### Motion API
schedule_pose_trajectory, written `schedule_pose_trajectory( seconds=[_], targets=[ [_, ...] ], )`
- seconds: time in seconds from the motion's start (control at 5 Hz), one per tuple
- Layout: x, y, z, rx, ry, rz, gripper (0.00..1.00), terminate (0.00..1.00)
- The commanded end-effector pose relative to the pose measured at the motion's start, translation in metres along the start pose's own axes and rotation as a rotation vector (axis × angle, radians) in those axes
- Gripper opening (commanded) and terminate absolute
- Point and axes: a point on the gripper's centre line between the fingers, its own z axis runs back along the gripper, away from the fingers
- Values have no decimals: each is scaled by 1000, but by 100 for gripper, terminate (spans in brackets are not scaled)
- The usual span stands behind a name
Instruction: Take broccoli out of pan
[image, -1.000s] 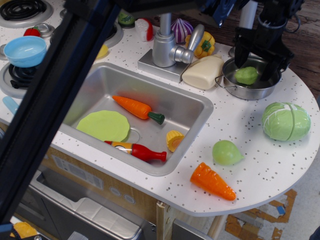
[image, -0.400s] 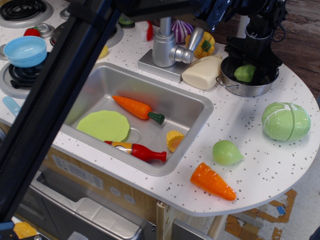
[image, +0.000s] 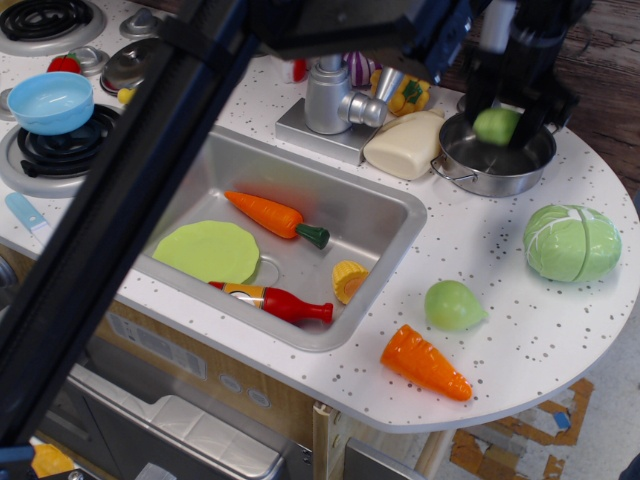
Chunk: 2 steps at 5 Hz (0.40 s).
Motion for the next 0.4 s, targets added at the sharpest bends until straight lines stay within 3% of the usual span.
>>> schedule_pose_trajectory(
  seconds=[0.0,0.2],
  targets=[
    [6,12,66,57,-31,75,0,0],
    [-34,8,73,89,-2,150,0,0]
  ],
)
